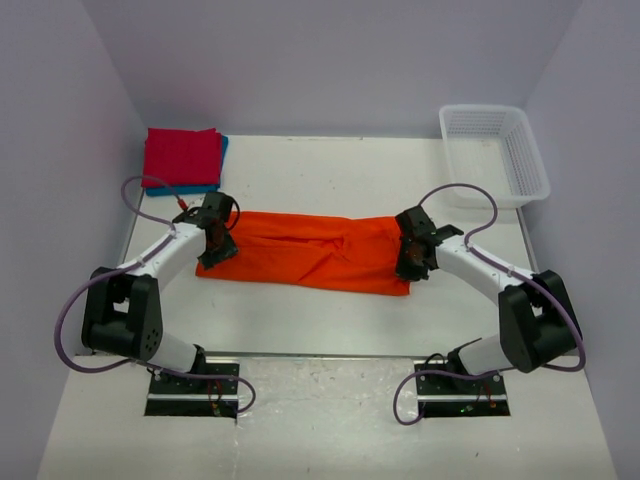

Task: Fold and stack the t-shirts
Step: Fold the other side of the tshirt into a rectangle

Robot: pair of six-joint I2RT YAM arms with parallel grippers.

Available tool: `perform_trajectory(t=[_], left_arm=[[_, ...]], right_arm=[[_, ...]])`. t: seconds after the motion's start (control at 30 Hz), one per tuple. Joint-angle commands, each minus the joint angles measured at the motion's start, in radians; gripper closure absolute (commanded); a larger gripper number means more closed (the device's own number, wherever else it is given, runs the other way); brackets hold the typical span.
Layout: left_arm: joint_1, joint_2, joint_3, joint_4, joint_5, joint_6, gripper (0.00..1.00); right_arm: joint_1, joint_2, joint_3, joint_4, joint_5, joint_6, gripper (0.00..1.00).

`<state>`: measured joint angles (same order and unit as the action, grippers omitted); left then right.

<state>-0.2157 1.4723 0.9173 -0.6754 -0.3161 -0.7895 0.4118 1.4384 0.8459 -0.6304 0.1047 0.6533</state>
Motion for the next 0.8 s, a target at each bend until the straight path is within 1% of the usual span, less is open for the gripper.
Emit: perform_trajectory(t=[0.0, 0.2, 0.3, 0.6, 0.63, 0.77], left_arm=[[0.035, -0.024, 0.02, -0.062, -0.023, 0.013, 0.49], [0.137, -0.029, -0.054, -0.027, 0.046, 0.058, 0.58], [0.171, -0.027, -0.081, 0.002, 0.063, 0.082, 0.6], [0.216, -0.01, -0.083, 0.025, 0.069, 0.116, 0.61], [0.243, -0.007, -0.083, 0.033, 0.074, 0.119, 0.61], [0.251, 0.005, -0.081, 0.051, 0.087, 0.128, 0.61]], right_arm=[[-0.002, -0.018, -0.011, 0.029, 0.004, -0.021, 1.0], [-0.002, -0.033, -0.01, 0.035, -0.033, -0.021, 1.0], [-0.002, -0.035, -0.01, 0.031, -0.033, -0.026, 1.0], [-0.002, -0.047, -0.014, 0.029, -0.04, -0.029, 1.0], [-0.002, -0.047, -0.016, 0.028, -0.043, -0.027, 1.0], [-0.002, -0.05, -0.024, 0.031, -0.045, -0.027, 1.0]])
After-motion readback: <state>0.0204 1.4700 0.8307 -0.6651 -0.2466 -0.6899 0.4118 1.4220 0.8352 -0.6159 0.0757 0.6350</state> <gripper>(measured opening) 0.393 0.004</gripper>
